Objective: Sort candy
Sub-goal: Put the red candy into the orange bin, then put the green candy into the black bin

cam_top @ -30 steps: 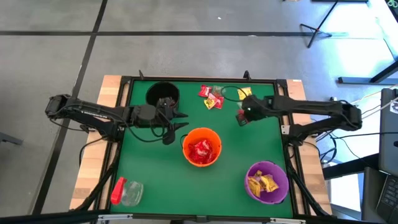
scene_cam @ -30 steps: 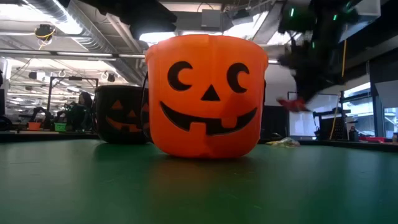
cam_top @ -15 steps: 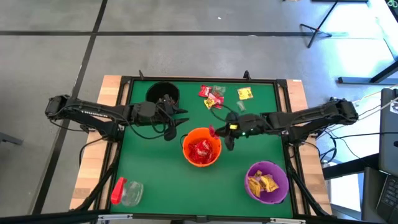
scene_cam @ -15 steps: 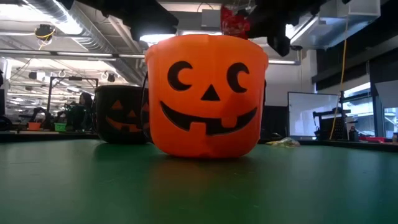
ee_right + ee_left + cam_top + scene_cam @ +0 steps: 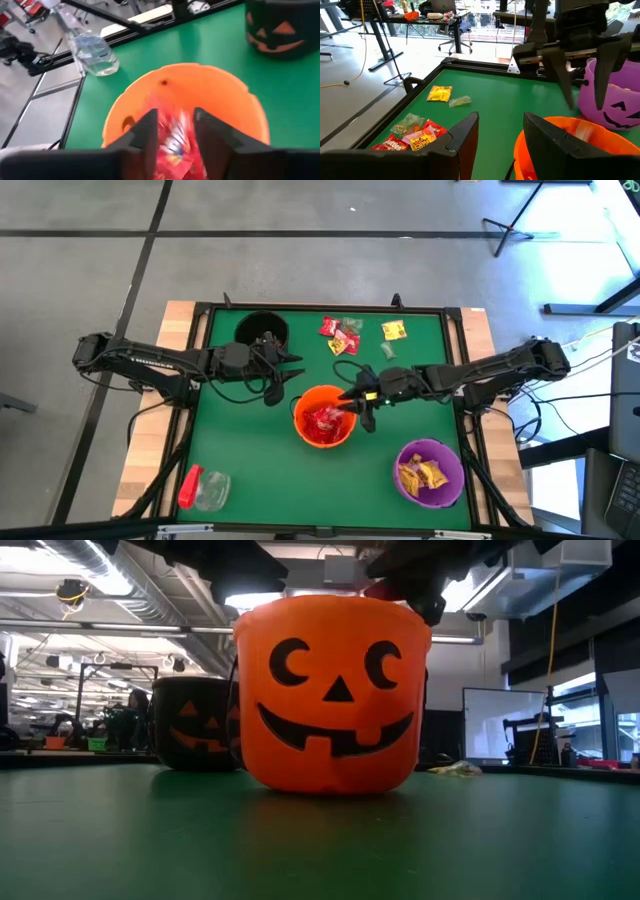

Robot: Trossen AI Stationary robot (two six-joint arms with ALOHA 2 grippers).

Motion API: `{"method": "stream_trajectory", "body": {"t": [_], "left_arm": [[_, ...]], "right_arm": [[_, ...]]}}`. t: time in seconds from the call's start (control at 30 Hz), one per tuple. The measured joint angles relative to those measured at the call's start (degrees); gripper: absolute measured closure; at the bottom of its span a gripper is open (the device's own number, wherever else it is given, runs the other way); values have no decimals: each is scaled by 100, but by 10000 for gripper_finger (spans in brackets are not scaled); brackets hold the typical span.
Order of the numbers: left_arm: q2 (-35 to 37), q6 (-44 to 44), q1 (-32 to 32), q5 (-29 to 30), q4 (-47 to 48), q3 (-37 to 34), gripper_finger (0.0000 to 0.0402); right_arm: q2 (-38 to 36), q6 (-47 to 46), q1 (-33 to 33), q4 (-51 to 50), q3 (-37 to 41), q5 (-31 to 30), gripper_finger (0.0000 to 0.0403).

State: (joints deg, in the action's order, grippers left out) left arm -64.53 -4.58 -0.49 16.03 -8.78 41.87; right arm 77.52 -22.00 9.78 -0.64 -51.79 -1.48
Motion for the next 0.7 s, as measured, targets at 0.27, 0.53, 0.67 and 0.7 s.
{"method": "stream_trajectory", "body": {"t": [0.27, 0.53, 0.67, 0.7], "left_arm": [[0, 2, 0, 0, 1, -2, 253], [0, 19, 12, 43, -9, -1, 253], [0, 20, 69, 125, -127, 0, 253], [0, 21, 90, 124, -146, -1, 253]], "right_arm": [[-285, 311, -8, -480, -2, -645, 173], [-942, -634, -505, -2810, -8, -2511, 167], [-781, -1322, -1357, -3421, 112, -2453, 167], [-710, -1363, -1571, -3419, 186, -2315, 167]]}}
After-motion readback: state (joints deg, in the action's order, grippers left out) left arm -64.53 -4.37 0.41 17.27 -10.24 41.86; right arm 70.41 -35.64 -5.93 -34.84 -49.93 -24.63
